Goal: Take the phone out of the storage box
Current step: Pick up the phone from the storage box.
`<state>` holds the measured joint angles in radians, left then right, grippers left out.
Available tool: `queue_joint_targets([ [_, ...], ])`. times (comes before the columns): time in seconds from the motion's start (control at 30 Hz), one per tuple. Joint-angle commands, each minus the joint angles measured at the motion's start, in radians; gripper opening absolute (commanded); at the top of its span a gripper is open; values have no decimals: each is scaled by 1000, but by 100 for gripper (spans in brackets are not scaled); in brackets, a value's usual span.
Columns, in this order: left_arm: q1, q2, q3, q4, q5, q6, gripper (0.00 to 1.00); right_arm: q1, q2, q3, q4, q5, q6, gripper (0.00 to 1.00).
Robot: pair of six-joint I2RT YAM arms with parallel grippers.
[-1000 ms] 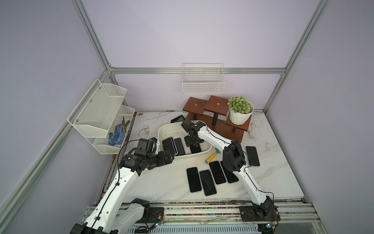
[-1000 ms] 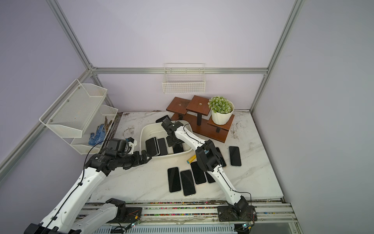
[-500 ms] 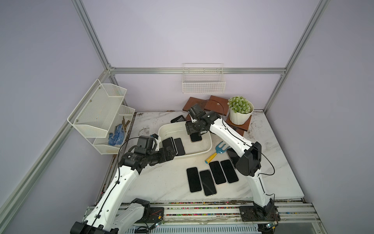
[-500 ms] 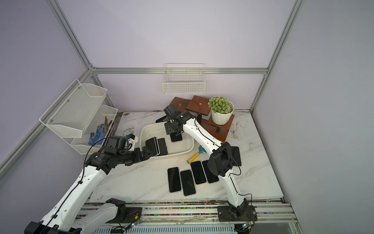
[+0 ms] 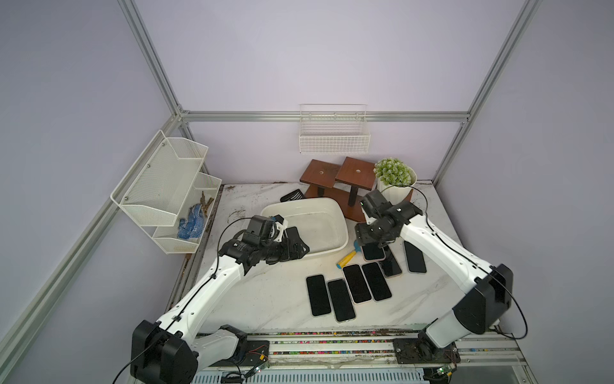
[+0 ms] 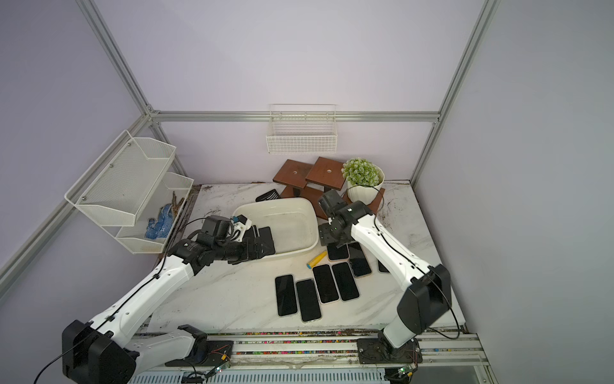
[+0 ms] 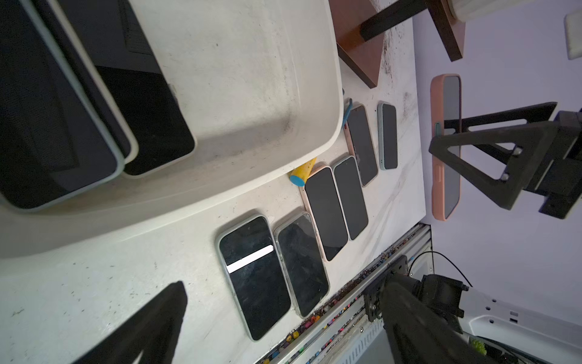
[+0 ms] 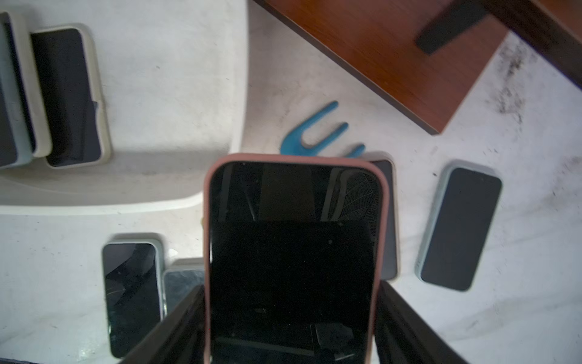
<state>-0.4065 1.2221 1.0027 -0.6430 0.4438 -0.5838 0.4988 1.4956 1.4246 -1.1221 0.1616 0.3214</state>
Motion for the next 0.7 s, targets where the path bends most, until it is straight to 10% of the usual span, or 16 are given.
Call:
queue_joint_targets([
  [0.0, -39, 41, 65, 96, 25, -7, 100, -36, -107, -108, 16, 44, 41, 58],
  [0.67, -84, 98, 76, 77, 34, 50, 100, -321, -211, -407, 95, 44, 246, 59],
])
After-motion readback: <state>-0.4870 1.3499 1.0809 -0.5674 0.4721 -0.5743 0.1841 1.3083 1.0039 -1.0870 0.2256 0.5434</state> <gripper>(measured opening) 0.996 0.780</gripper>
